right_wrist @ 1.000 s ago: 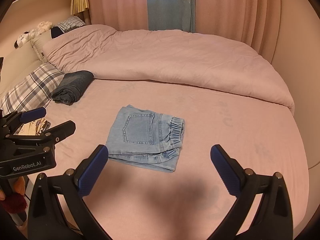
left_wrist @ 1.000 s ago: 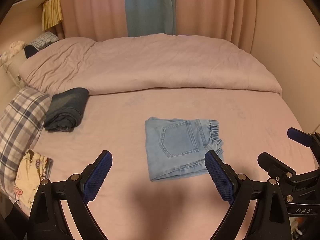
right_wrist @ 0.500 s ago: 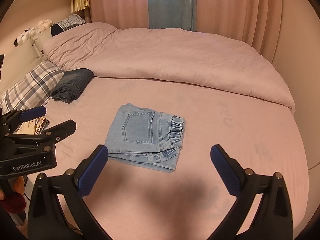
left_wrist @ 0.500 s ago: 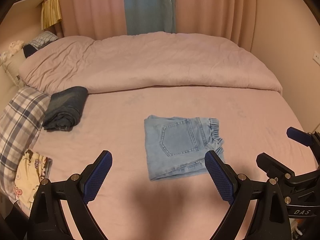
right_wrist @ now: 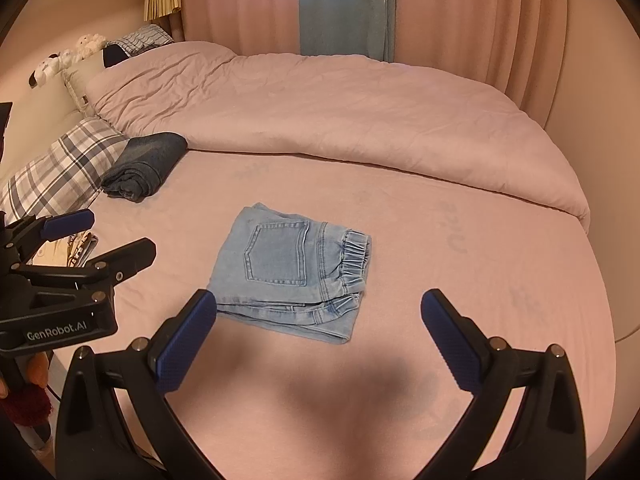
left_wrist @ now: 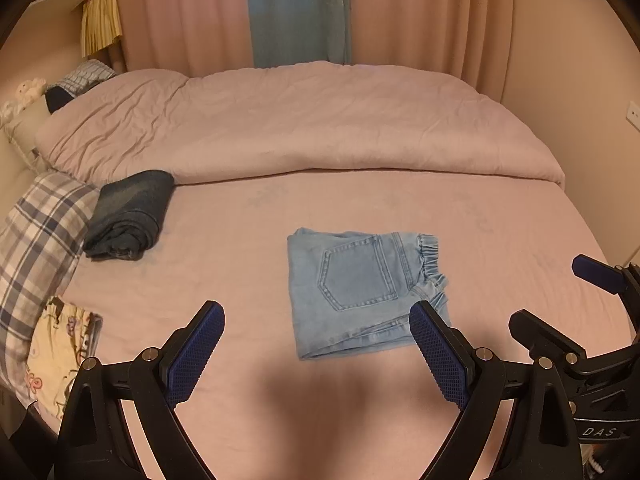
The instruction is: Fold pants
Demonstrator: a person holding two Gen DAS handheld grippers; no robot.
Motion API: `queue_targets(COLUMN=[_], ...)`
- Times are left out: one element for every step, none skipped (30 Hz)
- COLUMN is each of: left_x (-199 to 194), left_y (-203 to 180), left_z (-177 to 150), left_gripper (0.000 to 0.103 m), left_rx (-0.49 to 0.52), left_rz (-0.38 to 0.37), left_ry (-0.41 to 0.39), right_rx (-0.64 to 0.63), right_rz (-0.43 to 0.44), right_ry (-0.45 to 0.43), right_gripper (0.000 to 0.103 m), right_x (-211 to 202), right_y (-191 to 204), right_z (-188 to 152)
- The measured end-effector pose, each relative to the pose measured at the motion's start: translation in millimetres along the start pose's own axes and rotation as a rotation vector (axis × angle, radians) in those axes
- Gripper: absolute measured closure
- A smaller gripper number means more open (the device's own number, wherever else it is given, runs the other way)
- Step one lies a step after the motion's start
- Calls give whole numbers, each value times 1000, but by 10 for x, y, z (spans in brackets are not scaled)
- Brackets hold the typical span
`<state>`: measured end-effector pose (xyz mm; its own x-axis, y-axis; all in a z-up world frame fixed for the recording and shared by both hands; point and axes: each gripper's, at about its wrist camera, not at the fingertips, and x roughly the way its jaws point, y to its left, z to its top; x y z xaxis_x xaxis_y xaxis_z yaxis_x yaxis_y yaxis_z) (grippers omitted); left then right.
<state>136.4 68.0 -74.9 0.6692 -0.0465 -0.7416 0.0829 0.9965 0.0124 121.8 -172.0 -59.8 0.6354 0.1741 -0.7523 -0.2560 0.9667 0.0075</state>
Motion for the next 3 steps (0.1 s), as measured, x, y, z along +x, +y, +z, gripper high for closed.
queue_targets(left_x=[7, 15, 20], left_y=[6, 9, 10], left_z=[2, 4, 5], left_gripper=[9, 9, 9], left_rx=[0, 0, -2], left_rz=[-1, -1, 0], left_ry=[0, 1, 2], right_rx=[-1, 0, 0], right_rz=[-1, 0, 0], right_ry=[-1, 0, -1], right_gripper=[0, 0, 0], right_x=[0, 1, 0], right_y=[1, 0, 1], right_z=[-1, -1, -2])
